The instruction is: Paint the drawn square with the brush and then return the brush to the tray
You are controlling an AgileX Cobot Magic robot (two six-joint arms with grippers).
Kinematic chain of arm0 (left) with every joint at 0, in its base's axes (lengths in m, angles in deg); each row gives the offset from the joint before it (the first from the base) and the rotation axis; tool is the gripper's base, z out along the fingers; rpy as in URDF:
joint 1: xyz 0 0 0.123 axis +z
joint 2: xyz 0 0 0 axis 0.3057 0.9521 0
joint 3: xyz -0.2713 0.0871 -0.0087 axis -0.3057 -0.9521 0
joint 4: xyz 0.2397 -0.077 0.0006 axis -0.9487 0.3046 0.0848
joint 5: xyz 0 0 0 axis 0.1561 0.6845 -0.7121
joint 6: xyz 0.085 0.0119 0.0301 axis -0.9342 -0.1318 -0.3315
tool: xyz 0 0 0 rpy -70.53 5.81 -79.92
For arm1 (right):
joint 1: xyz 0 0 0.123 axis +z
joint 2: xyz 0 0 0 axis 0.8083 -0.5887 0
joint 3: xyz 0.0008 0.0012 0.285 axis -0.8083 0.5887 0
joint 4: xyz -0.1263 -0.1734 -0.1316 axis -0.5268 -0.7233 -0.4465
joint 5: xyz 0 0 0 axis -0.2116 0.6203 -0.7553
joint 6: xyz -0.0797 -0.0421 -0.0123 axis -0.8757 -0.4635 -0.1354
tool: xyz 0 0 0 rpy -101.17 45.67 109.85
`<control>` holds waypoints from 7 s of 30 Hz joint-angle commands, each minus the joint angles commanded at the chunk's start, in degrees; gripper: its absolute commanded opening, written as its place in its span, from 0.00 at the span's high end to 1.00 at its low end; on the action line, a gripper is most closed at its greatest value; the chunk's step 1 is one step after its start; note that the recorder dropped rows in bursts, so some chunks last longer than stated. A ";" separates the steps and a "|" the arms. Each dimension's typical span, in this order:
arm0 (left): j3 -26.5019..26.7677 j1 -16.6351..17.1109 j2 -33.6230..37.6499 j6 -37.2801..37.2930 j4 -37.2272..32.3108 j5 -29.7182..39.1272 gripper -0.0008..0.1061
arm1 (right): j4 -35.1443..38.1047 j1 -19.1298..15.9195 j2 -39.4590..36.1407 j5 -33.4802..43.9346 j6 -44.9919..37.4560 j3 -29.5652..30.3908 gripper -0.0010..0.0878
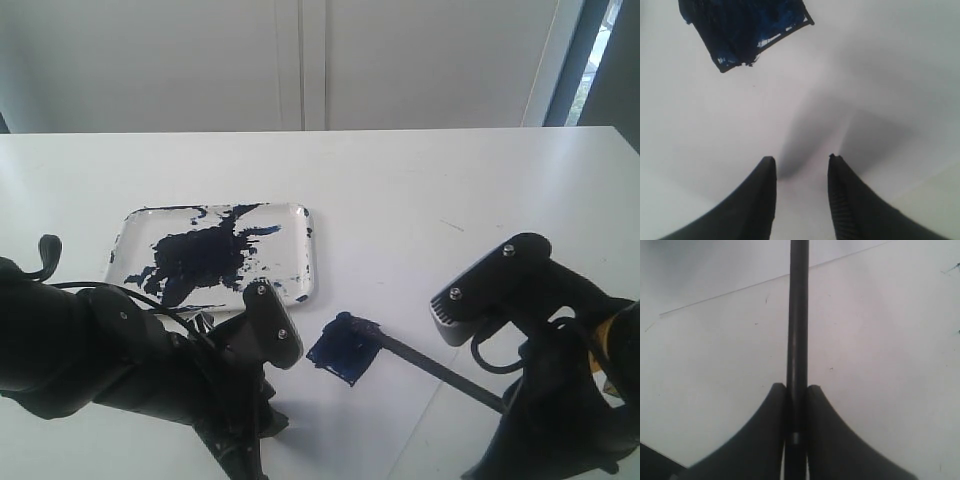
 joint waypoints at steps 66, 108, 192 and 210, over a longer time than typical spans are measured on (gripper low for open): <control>-0.10 9.40 -20.68 -17.80 22.92 -8.05 0.76 | -3.95 -2.15 -31.33 -32.76 -1.26 -15.51 0.99; -2.42 35.45 -49.76 -14.97 20.78 2.62 0.90 | -24.09 -8.23 11.68 -39.28 -1.57 -14.29 0.99; -22.77 35.45 -67.72 -7.22 19.17 -2.12 0.90 | -2.01 -45.99 64.09 -32.18 1.42 38.64 0.99; -24.00 40.50 -77.35 -6.24 21.48 -0.66 0.90 | -2.01 -45.99 64.09 -32.18 1.67 38.64 0.99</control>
